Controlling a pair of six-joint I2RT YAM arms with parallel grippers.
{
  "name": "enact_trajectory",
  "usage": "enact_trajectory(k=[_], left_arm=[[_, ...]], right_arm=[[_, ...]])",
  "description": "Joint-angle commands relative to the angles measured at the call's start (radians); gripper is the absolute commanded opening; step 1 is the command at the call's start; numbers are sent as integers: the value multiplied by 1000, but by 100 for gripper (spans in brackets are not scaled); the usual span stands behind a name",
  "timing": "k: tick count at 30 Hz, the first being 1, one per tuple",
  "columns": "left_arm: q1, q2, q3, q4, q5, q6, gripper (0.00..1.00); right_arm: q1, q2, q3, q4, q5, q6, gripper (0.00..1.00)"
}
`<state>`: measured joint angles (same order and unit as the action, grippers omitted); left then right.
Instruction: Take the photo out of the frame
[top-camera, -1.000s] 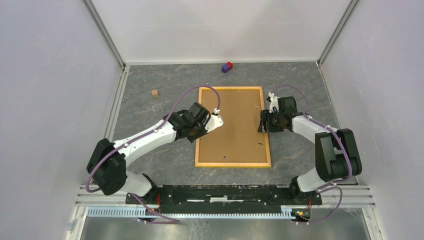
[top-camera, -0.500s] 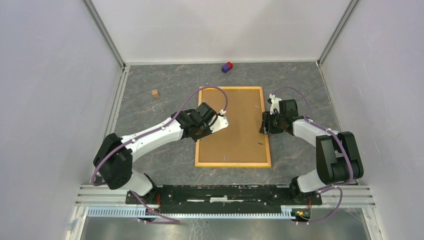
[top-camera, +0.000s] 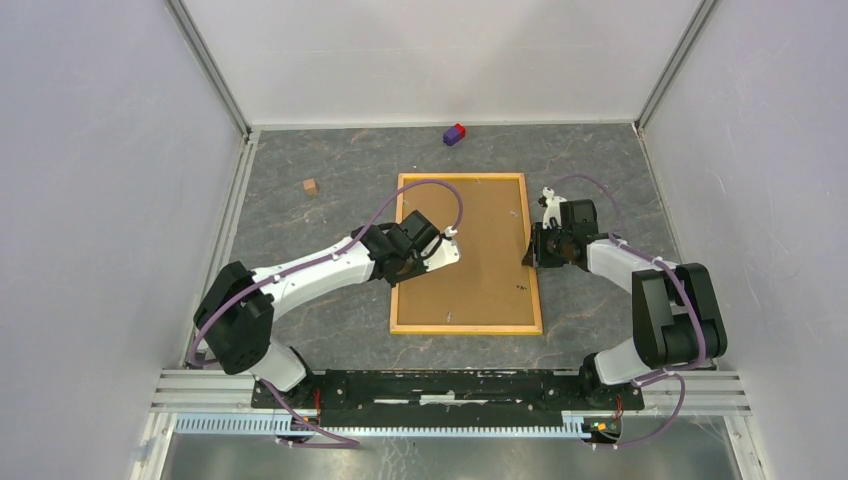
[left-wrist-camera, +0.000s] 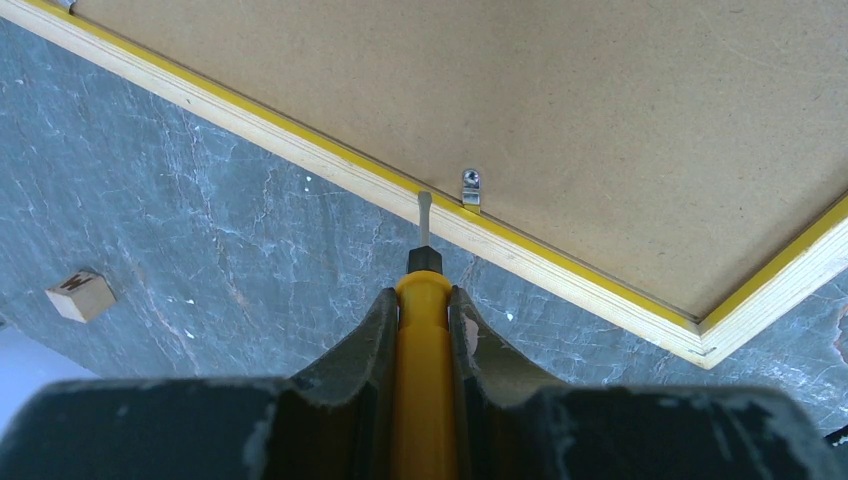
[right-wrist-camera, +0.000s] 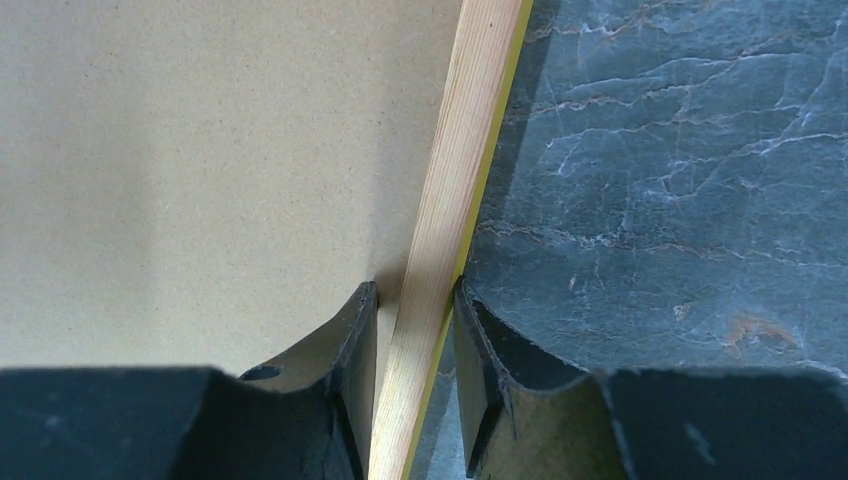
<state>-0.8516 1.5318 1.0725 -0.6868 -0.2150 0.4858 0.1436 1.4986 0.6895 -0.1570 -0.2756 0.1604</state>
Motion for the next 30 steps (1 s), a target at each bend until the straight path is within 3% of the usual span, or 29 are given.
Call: enact_trajectory(k=[1,4,6,23,30], left_arm=[[-14,4,-3,-7,-7,42,2],[-27,12,0,-40,16,42,2],[-33,18,5,-63,38,41,2],[-45,31,35,-108,272,-35,2],[-43,46,17,-28,278,-79,2]], right_arm=[[11,58,-35,-49,33,-12,26],[9,75,-34,-47,36,-10,16],[8,87,-35,-46,39,-9,0],[1,93,-60,-27,50,21,0],[0,84,-67,-23,44,23,0]])
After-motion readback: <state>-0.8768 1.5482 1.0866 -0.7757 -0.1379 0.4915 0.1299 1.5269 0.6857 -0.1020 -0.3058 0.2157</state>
